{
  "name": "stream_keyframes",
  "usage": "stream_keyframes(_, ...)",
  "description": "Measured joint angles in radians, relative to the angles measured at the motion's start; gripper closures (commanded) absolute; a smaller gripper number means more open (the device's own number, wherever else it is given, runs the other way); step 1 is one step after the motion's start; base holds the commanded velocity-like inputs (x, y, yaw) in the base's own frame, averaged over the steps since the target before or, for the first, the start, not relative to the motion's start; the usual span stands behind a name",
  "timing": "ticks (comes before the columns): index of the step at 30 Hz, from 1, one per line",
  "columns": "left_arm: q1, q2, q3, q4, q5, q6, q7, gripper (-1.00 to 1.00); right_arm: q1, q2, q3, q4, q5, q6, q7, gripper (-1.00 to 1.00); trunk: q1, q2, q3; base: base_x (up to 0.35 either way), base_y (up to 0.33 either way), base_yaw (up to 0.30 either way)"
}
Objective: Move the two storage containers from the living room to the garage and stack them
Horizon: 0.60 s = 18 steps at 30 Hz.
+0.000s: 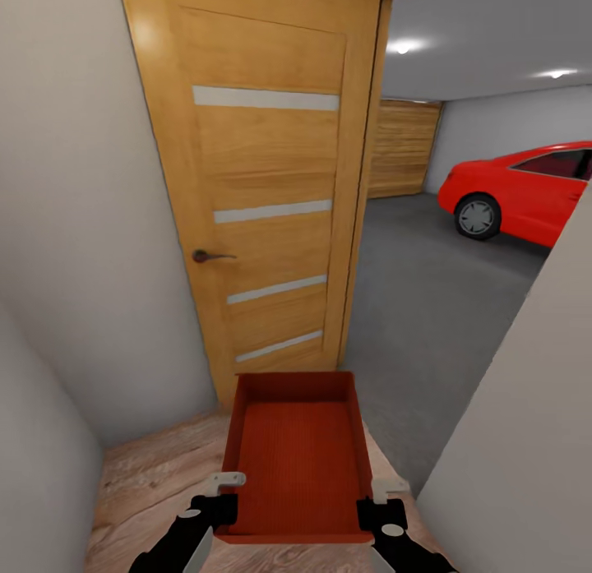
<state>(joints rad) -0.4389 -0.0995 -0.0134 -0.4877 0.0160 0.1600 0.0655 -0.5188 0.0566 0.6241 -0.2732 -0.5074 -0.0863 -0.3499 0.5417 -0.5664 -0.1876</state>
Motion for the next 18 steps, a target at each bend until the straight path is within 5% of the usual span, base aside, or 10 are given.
stream_keyframes(18, 0.000, 0.000, -0.001, 0.002, 0.002, 0.000, 0.000, 1.00, 0.000, 0.001, 0.000, 0.003, 0.000, 0.000, 0.000, 1.00, 0.000, 0.000, 0.000, 0.000, 0.000, -0.276)
